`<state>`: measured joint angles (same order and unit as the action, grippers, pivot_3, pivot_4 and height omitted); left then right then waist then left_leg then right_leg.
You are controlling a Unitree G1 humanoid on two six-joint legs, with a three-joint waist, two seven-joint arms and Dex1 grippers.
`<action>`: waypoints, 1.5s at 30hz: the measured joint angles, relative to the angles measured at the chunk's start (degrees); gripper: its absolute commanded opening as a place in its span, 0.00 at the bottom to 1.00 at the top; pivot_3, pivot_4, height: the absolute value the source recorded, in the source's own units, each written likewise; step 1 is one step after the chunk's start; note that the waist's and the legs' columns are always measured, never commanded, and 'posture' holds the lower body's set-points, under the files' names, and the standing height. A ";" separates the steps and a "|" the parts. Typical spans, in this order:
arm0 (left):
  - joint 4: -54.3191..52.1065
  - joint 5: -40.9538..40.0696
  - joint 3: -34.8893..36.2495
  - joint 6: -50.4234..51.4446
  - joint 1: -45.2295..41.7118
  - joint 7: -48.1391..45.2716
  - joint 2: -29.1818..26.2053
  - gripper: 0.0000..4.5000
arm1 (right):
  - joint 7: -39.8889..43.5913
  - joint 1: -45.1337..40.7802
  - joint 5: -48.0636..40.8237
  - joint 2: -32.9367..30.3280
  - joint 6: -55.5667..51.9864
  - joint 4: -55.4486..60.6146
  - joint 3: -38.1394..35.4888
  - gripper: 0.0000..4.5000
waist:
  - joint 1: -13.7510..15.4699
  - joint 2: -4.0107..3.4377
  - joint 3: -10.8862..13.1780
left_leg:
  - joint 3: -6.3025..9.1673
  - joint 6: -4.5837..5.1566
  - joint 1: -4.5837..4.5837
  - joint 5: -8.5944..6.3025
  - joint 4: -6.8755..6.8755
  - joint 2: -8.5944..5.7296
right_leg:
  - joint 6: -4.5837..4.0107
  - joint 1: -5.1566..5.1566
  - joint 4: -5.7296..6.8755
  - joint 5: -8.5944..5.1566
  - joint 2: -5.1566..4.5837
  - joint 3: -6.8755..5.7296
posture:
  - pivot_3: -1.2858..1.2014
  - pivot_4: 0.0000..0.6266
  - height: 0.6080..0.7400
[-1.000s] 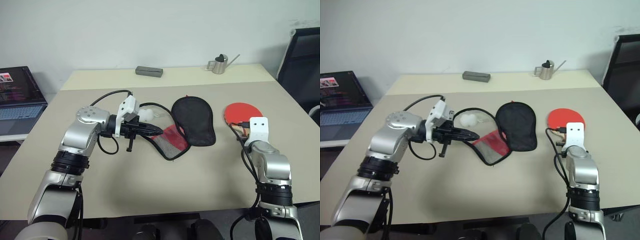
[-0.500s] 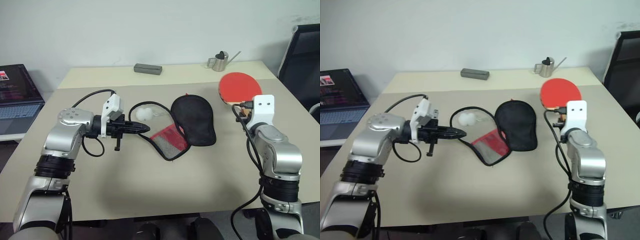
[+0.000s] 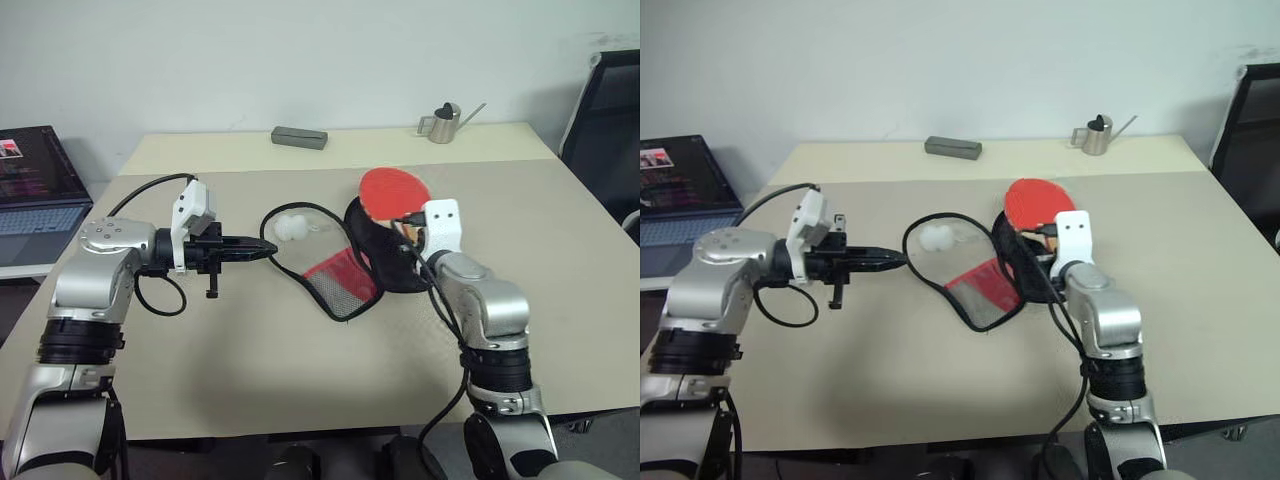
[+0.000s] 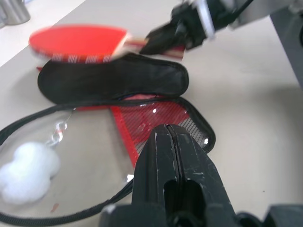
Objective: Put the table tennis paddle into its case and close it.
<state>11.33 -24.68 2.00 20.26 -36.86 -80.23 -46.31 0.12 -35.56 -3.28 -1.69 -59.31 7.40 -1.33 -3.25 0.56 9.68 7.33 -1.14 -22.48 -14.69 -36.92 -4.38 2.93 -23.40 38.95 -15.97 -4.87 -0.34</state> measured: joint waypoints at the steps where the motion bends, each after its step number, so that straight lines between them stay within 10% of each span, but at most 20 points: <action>1: -0.05 -0.17 0.23 0.52 0.00 0.32 -0.01 0.00 | -0.10 0.00 0.00 0.32 0.58 -0.67 0.70 0.24 | 0.00 0.00 0.00 | 0.00 0.00 0.00 0.00 0.00 0.00 | 0.00 0.00 0.00 0.00 0.00 0.00 | 0.52 0.24 1.00; 44: 2.79 -1.89 3.03 -0.79 -1.64 1.33 -2.32 0.00 | 2.13 3.68 5.38 -3.17 11.55 -9.16 5.52 0.24 | -0.09 0.02 -0.01 | -0.02 -0.16 0.00 0.09 -0.02 0.01 | 0.00 -0.02 0.04 0.00 0.03 0.02 | 0.52 0.24 1.00; 45: 2.84 -1.84 3.03 -0.84 -1.64 1.30 -2.32 0.00 | 2.04 3.70 5.31 -2.63 11.26 -8.98 5.03 0.40 | -0.09 0.02 -0.01 | -0.02 -0.15 0.01 0.09 -0.02 0.01 | -0.01 -0.02 0.04 0.00 0.03 0.02 | 0.52 0.24 1.00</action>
<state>14.17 -26.52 5.02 19.42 -38.49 -78.93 -48.62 2.17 -31.86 2.03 -4.32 -48.05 -1.57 3.70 -3.35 0.58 9.67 7.31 -1.30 -22.47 -14.60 -36.94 -4.36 2.93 -23.42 38.99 -15.97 -4.84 -0.32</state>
